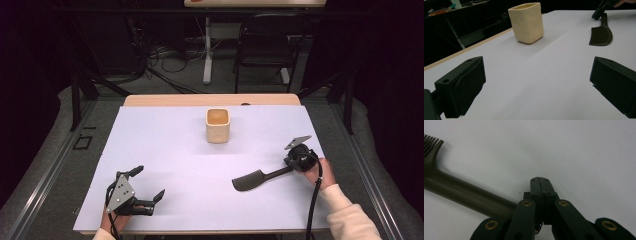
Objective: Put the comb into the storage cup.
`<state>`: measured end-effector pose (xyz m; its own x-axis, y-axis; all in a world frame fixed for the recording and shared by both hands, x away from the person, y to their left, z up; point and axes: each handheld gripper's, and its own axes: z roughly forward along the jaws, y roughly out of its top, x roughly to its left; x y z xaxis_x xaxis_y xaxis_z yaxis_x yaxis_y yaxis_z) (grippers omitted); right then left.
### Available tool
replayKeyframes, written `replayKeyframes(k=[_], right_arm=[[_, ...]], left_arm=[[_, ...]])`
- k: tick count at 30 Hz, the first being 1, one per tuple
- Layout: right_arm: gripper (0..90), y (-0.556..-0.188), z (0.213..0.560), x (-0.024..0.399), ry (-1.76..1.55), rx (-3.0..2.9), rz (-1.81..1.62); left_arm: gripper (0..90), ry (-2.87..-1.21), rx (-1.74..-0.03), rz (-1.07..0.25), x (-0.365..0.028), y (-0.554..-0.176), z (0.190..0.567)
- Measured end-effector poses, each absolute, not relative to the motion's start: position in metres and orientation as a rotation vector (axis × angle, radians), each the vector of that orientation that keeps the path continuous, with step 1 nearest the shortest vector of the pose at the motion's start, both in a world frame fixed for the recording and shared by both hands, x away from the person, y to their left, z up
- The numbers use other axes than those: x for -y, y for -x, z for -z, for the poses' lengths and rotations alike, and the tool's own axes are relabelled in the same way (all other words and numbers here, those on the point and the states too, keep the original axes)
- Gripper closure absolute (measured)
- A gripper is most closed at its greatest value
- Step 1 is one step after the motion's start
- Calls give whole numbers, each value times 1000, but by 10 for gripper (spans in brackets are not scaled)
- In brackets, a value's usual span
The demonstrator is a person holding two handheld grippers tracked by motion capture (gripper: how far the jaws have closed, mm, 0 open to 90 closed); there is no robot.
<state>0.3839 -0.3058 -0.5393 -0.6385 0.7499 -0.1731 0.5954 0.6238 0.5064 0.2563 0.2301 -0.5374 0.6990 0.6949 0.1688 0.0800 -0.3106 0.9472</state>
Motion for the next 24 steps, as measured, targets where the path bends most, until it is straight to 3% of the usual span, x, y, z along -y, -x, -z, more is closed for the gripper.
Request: replayKeyframes(k=[24], right_arm=[[900, -372, 537, 307, -1101, -2509, -562]], left_arm=[[2, -1805, -613, -697, -230, -257, 537]])
